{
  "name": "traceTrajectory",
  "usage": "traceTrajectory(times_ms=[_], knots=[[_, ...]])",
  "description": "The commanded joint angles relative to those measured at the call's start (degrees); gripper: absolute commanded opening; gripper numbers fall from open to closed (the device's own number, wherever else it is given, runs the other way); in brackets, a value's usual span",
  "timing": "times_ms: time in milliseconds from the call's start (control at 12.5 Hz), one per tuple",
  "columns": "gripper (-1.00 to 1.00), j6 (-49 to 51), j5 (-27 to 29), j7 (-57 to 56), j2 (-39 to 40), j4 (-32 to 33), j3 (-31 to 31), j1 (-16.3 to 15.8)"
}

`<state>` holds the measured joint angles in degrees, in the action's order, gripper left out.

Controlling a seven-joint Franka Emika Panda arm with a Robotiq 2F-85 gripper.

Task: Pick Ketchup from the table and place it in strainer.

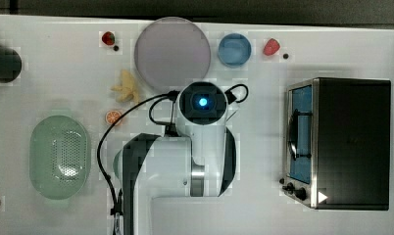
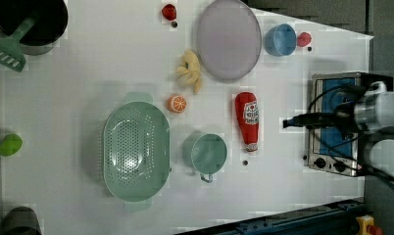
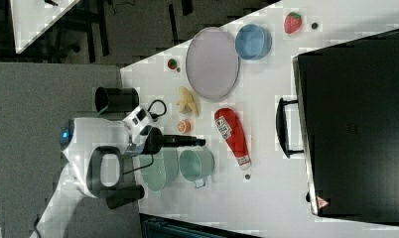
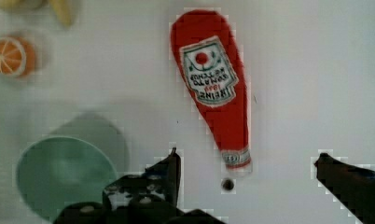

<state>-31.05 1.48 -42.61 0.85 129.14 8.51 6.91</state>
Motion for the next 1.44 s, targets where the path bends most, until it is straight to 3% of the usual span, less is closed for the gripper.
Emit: traceTrajectory(times_ms=[80,480,1280,1360,1440], knots=[[1.00,-7.4,0.2,-15.2,-0.4,2.7,0.1,0.4],[1.00,-21.1,-1.5,-16.3,6.5,7.9,0.1,0.3],[1.00,-36.4,-2.0,-15.7,20.6,8.5,-0.4,0.3],[0.92,-36.8,-2.0,-15.6,21.2,8.5,-0.6,0.3],[0.68,-36.7,-2.0,-15.6,21.4,8.6,-0.6,0.3]])
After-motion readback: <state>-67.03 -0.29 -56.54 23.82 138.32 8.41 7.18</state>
